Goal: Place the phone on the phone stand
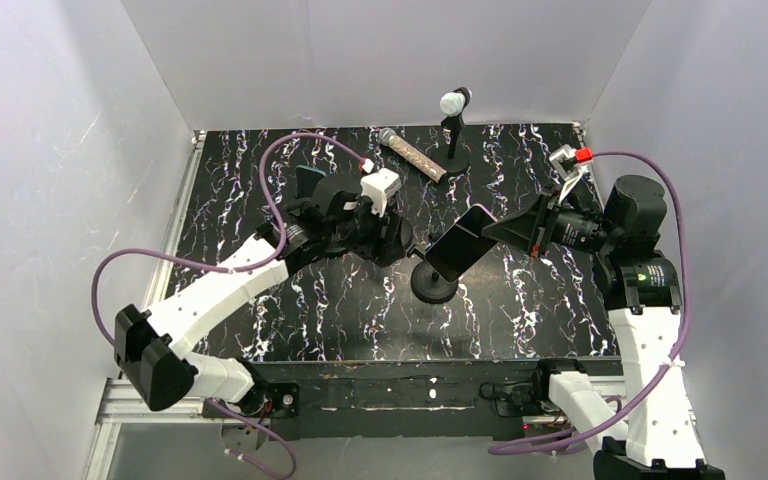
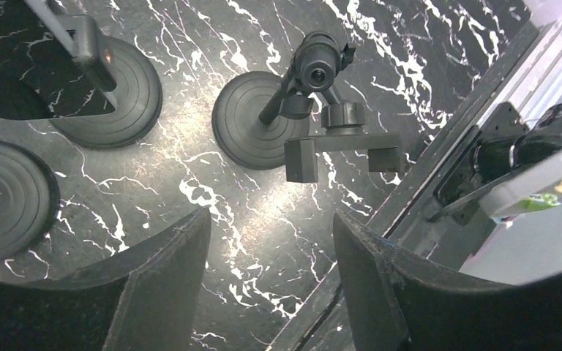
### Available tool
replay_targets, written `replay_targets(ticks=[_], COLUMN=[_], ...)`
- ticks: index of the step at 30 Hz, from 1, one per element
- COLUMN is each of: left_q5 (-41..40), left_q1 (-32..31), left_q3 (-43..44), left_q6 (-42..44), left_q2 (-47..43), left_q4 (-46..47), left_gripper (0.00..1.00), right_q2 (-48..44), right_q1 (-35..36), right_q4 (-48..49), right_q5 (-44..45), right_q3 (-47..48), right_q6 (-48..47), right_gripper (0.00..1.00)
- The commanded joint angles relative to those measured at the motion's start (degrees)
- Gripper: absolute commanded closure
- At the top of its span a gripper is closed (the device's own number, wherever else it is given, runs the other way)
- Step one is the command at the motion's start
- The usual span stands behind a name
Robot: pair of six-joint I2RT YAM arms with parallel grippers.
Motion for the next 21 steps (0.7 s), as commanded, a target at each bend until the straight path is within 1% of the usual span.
replay_targets(ticks=[1,7,13,14,17,21], left_q5=[6.7,10.3,10.3,10.4,10.6,10.7], left_q1=[0.7,0.7,0.7,0.7,0.7,0.6], left_q3=[1.4,3.2,3.7,3.5,3.3,3.7], left_q6=[5.5,6.6,6.9,6.9,7.3,7.5], left_q2=[3.1,7.3,8.6,8.7,8.8,9.5], left_q4=[1.1,1.7,2.6,2.9,3.3,3.2], left_gripper=[0.40,0.41,0.47,0.48,0.59,0.63], right_q2=[-0.5,0.4,1.5,1.8,2.3,3.1], right_q1=[0.2,0.3,0.3,0.4,1.1,3.2], right_q4=[1.5,1.0,0.6,0.4,0.4,0.7], right_q5=[0.1,-1.1,-0.9,-0.9,-0.6,1.4], right_q3=[2.7,3.3,3.1,3.1,3.1,3.3], right_q6=[-0.5,-0.6,-0.5,-0.5,-0.6,-1.5], right_gripper=[0.99,0.99,0.99,0.99,0.99,0.99])
